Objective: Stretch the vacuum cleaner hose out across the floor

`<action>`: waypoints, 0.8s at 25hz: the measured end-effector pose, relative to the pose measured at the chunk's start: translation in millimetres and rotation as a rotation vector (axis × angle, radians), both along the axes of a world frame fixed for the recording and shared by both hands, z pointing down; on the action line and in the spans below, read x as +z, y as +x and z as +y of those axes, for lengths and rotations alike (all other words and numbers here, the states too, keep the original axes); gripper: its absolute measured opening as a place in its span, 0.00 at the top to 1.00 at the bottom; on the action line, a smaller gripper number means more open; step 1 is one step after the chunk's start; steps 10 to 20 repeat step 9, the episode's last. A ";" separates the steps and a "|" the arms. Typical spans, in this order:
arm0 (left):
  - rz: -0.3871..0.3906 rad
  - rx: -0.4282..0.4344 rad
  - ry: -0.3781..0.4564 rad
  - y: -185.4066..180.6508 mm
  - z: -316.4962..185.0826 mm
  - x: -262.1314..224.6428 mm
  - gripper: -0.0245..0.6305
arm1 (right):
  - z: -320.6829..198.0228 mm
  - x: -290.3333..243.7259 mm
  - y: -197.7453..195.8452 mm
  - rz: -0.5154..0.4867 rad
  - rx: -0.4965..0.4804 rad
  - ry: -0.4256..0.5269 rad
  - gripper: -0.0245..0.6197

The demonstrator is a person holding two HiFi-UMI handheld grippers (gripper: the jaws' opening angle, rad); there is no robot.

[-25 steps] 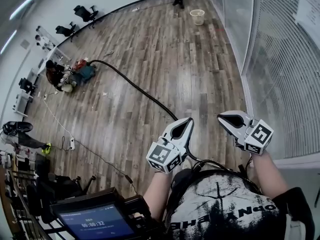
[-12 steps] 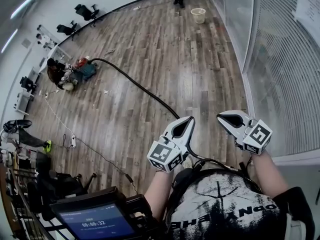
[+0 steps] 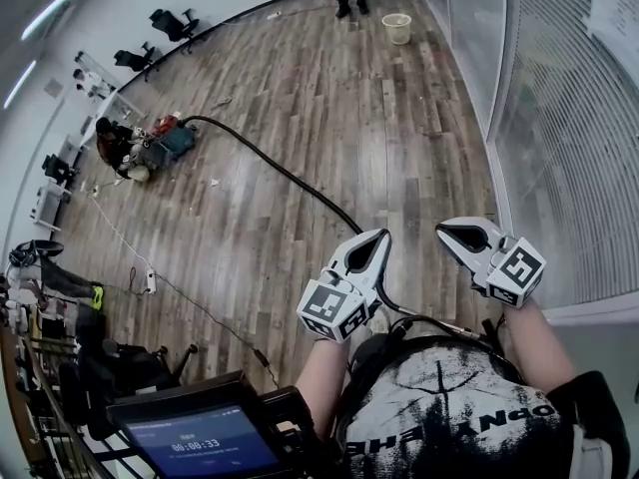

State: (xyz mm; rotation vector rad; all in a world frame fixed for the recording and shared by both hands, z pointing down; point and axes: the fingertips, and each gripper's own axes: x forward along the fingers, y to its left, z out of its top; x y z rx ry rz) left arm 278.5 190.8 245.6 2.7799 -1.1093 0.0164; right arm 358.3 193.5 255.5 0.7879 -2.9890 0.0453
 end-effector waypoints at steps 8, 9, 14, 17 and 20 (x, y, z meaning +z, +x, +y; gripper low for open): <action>0.005 0.000 -0.011 0.6 -0.7 3.8 0.96 | 1.6 4.2 -0.6 0.003 0.000 -0.016 0.95; 0.005 0.001 -0.014 1.2 -0.4 5.1 0.96 | 1.7 5.0 -0.3 0.003 0.000 -0.017 0.95; 0.005 0.001 -0.014 1.2 -0.4 5.1 0.96 | 1.7 5.0 -0.3 0.003 0.000 -0.017 0.95; 0.005 0.001 -0.014 1.2 -0.4 5.1 0.96 | 1.7 5.0 -0.3 0.003 0.000 -0.017 0.95; 0.005 0.001 -0.014 1.2 -0.4 5.1 0.96 | 1.7 5.0 -0.3 0.003 0.000 -0.017 0.95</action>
